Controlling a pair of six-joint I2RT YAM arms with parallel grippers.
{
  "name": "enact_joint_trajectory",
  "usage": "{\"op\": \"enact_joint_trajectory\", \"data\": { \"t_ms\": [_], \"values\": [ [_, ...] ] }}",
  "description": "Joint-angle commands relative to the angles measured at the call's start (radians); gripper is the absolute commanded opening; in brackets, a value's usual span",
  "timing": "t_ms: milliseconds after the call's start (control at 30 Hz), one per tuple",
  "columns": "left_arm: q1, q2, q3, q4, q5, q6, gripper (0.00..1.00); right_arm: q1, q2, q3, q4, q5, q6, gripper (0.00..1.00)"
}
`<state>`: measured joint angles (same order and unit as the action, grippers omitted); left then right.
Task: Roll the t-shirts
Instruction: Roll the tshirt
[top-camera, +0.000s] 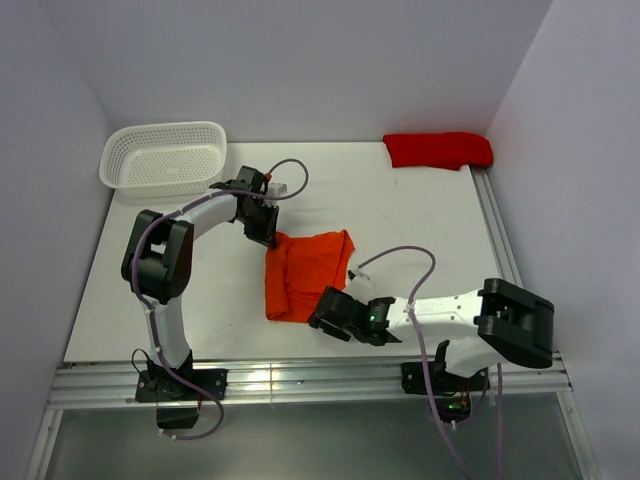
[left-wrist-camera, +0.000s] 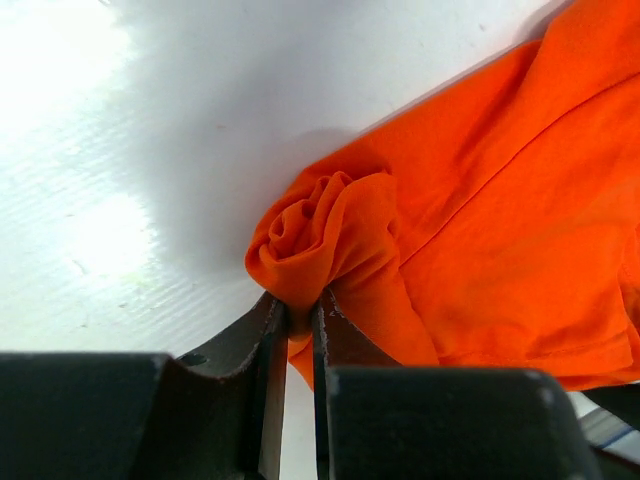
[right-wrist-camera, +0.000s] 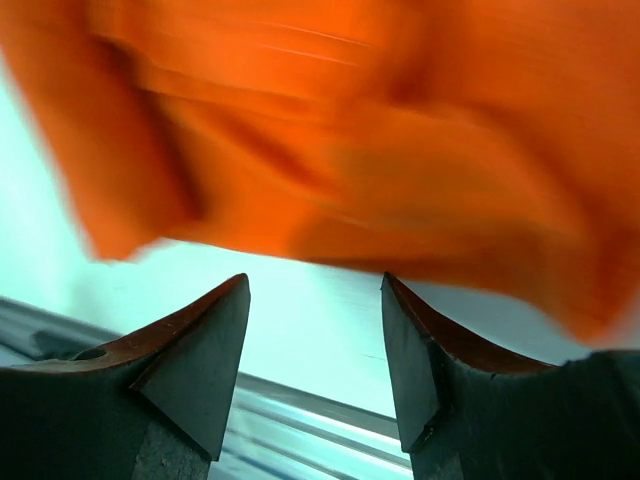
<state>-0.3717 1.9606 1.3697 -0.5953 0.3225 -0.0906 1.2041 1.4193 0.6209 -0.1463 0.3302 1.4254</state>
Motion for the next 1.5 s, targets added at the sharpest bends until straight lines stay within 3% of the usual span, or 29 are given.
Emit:
{"op": "enact_joint_trajectory", "data": {
  "t_ms": [0,267,433,600,700,733,933,1200,1367,1467],
  "values": [
    [0.005,0.006,0.042,0.0,-0.079,0.02,0.05,0.003,-0.059,-0.073,-0.045,0.052,0.081,0.63],
    [-0.001,0.014,0.051,-0.018,-0.088,0.034,0.06,-0.136,0.007,-0.154,0.062,-0.022,0.032,0.6],
    [-0.001,0.023,0.06,-0.04,-0.096,0.049,0.05,-0.273,0.044,-0.118,0.045,-0.033,-0.068,0.34],
    [-0.003,0.038,0.092,-0.06,-0.106,0.054,0.06,-0.327,0.122,0.019,-0.079,-0.003,-0.163,0.34],
    [-0.003,0.052,0.117,-0.077,-0.12,0.052,0.06,-0.318,0.138,0.036,-0.075,-0.014,-0.175,0.36],
    [-0.003,0.061,0.121,-0.078,-0.128,0.049,0.05,-0.311,0.138,0.036,-0.079,-0.014,-0.174,0.42],
    [-0.006,0.077,0.137,-0.087,-0.152,0.032,0.04,-0.174,0.129,0.106,-0.186,0.009,-0.146,0.53],
    [-0.012,0.081,0.158,-0.095,-0.155,0.023,0.04,0.009,0.197,0.401,-0.445,0.108,-0.16,0.53],
    [-0.015,0.081,0.16,-0.101,-0.157,0.025,0.04,0.003,0.298,0.638,-0.579,0.234,-0.224,0.45],
    [-0.018,0.078,0.161,-0.104,-0.158,0.026,0.04,-0.027,0.36,0.723,-0.532,0.256,-0.334,0.45]
  ]
}}
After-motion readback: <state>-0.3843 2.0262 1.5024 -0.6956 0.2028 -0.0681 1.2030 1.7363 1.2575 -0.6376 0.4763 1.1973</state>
